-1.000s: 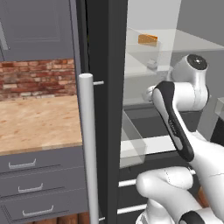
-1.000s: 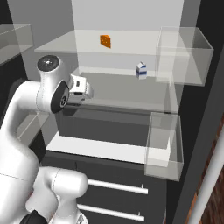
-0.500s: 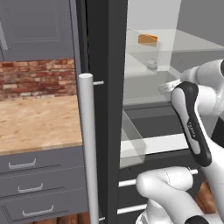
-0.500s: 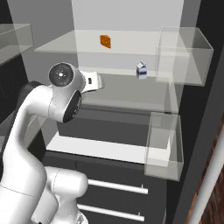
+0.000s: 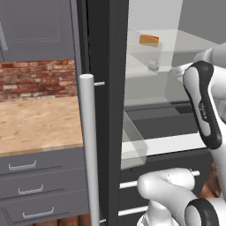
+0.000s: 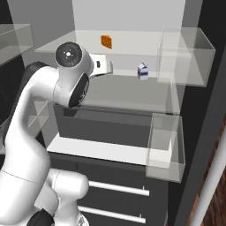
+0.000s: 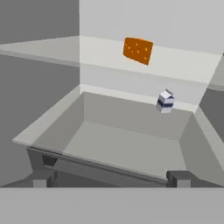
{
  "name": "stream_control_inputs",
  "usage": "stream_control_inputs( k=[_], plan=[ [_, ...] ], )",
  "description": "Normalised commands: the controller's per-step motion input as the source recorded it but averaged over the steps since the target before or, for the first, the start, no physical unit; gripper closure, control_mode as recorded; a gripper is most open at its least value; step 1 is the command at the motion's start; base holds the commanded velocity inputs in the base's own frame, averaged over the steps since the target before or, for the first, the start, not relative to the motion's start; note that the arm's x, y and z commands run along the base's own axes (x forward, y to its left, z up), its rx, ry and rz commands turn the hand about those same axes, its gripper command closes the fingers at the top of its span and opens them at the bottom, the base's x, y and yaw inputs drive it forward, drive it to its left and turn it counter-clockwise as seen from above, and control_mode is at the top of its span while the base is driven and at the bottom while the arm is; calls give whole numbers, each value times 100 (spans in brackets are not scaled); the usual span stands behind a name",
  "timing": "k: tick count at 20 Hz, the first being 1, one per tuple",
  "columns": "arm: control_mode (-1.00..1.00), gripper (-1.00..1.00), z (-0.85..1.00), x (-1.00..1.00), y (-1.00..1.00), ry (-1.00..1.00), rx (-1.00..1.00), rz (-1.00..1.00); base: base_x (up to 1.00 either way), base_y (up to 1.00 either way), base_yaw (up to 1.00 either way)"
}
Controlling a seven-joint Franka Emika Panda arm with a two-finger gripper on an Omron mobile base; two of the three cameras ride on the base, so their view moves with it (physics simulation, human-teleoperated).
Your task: Pick the cheese from the fridge and the cheese grater from the cabinet and place them next to the salad bowl.
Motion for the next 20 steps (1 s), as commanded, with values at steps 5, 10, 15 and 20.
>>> stream_control_inputs(
  k=[5,10,15,20],
  plan=[
    [-100,-100,40,7,-15,0,1,0,0,0,0],
    [-100,-100,34,17,-3,2,7,0,0,0,0],
    [-100,-100,26,24,0,5,8,0,0,0,0],
    [-100,-100,3,34,-5,0,3,0,0,0,0]
  ],
)
